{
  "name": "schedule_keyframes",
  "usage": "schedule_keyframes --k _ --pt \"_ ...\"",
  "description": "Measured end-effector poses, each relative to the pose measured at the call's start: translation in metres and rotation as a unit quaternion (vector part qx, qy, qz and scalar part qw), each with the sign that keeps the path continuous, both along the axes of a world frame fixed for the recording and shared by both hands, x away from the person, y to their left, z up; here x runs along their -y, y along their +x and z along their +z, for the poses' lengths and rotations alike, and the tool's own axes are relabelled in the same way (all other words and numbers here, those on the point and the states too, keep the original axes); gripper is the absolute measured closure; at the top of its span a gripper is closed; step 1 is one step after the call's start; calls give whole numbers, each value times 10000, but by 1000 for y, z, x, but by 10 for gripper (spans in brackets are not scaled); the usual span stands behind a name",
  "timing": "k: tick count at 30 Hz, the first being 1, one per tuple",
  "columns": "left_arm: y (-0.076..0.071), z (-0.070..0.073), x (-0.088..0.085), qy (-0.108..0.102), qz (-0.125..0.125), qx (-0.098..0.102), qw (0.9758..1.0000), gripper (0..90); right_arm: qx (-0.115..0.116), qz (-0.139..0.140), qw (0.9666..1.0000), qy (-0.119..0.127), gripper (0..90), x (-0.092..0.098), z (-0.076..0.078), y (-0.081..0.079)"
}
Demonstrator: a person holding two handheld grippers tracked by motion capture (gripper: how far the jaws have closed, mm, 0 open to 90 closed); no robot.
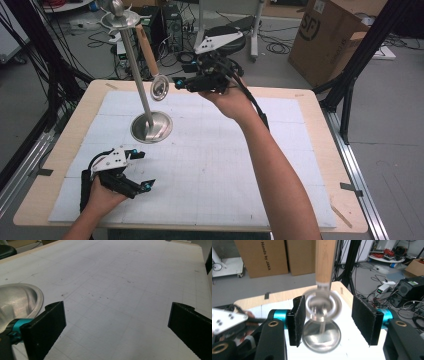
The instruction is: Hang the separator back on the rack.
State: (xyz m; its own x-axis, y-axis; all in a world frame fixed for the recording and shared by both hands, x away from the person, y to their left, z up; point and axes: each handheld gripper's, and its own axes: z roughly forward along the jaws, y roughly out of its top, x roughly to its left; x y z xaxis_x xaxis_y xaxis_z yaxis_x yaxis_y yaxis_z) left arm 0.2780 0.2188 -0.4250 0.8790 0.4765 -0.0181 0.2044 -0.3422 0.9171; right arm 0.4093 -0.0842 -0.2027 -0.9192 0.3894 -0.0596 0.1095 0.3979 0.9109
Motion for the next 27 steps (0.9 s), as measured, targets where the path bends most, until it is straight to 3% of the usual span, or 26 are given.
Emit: schedule_keyframes --k 11,20,27 --pt "0 -1 0 16 6 -5 10000 21 124 -70 9999 -90 422 50 -16 -22" --pt "-1 -1 0 26 14 -23 10000 21 12 -119 9999 -113 414 81 -47 -37" --pt "0 -2 1 84 8 -33 10000 21 -52 -287 9996 33 402 104 -62 -41"
